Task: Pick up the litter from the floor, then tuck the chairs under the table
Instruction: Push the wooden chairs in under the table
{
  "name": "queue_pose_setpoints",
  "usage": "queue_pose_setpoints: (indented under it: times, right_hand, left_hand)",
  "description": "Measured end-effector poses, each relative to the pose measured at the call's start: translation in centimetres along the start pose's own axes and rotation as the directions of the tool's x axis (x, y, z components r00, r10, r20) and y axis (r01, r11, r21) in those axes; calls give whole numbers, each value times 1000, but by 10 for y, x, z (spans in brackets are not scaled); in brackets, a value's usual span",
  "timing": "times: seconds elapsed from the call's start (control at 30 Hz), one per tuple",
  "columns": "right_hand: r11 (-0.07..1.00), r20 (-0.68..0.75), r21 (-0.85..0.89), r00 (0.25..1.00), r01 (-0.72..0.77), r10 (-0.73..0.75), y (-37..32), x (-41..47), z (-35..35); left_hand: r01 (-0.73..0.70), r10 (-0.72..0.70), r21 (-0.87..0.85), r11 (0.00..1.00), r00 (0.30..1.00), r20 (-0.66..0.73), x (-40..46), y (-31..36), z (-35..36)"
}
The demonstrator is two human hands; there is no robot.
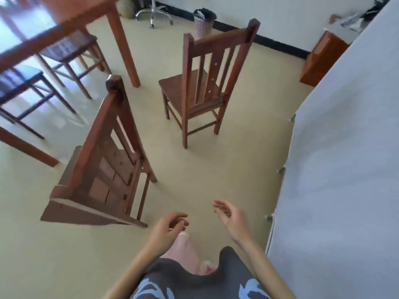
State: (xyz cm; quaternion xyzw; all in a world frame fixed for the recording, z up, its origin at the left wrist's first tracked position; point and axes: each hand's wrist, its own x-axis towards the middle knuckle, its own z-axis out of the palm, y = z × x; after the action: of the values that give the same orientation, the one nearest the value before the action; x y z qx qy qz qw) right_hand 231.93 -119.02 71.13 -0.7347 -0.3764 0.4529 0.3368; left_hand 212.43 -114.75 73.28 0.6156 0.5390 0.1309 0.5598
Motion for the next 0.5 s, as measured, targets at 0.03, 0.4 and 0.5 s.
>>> queue_pose_setpoints:
  times: [0.03,0.4,0.5]
  right_hand:
    - [1000,39,-18,999,14,-14,-4,14,0]
    - [904,442,-186,854,385,-273,-110,125,41]
    - [810,557,-170,733,561,-390,-158,138,54]
  left_hand:
    - [7,-7,-8,1000,999,-42,3,2,-1]
    - [-49,18,-51,997,880,-475,50,48,-57]
    - [-50,54,23,998,810,-584,50,66,-77]
